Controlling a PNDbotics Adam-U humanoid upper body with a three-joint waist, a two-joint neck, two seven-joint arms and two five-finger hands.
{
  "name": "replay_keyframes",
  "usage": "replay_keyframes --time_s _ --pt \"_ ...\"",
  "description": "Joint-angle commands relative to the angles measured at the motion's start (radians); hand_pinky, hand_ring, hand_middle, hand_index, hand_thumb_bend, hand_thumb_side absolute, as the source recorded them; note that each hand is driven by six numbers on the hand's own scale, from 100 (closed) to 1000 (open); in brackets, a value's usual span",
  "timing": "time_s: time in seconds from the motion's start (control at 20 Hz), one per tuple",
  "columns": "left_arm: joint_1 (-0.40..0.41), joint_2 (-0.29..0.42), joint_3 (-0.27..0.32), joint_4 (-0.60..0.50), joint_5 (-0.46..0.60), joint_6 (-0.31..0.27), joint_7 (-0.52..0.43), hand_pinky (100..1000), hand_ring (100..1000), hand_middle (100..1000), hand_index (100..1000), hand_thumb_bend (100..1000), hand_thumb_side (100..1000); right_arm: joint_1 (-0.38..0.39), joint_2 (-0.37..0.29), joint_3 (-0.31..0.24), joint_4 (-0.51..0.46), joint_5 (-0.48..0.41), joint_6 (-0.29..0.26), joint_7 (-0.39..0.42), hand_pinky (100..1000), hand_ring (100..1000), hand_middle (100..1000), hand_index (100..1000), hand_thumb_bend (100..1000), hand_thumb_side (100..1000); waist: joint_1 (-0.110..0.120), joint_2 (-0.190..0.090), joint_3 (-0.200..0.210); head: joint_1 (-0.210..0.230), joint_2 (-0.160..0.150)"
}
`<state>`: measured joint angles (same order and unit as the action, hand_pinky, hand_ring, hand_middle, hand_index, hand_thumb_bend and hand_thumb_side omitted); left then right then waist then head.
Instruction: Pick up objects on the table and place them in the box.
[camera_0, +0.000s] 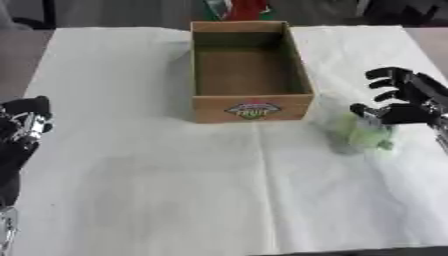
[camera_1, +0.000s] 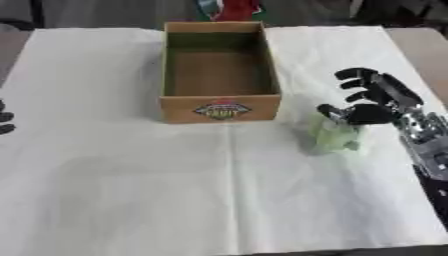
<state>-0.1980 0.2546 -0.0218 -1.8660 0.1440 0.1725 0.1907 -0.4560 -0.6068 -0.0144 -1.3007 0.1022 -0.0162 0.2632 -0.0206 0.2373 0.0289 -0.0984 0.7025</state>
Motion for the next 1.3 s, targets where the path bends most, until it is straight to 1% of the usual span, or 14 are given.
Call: replay_keyframes --time_s 0.05,0.4,0.9,1.1,1.2,1.3 --pt "-0.007 0.015 0.007 -0.013 -0.002 -0.001 0.0 723 689 637 660 383 386 -0.004 -0.048 -0.011 -0.003 0.018 -0.008 0.039 719 843 832 838 527 169 -0.001 -0.017 0.001 0.0 0.004" --pt "-0.006 0.015 0.007 -0.013 -0.003 -0.001 0.0 723 689 637 660 383 386 0.015 -0.06 -0.014 -0.007 0.026 -0.018 0.09 723 843 832 839 530 166 -0.004 -0.018 -0.001 0.0 0.006" --pt "-0.005 0.017 0.007 -0.012 -0.004 -0.002 0.0 723 689 637 660 382 386 0.063 -0.078 -0.007 -0.033 0.032 -0.029 0.153 735 847 837 842 537 162 -0.007 -0.021 -0.008 0.001 0.007" --pt "-0.004 0.017 0.008 -0.012 -0.004 -0.002 0.001 723 689 637 660 383 386 0.07 -0.081 -0.006 -0.044 0.055 -0.035 0.183 775 870 848 848 550 167 -0.007 -0.023 -0.01 0.001 0.006" --pt "-0.004 0.017 0.008 -0.012 -0.005 -0.002 0.001 723 689 637 660 383 386 0.072 -0.081 -0.005 -0.048 0.07 -0.039 0.202 815 898 864 859 571 177 -0.007 -0.022 -0.01 0.001 0.007" --pt "-0.003 0.018 0.008 -0.012 -0.005 -0.002 0.001 723 689 637 660 382 386 0.073 -0.081 -0.004 -0.051 0.086 -0.045 0.226 827 908 872 865 590 183 -0.006 -0.022 -0.011 0.0 0.007"
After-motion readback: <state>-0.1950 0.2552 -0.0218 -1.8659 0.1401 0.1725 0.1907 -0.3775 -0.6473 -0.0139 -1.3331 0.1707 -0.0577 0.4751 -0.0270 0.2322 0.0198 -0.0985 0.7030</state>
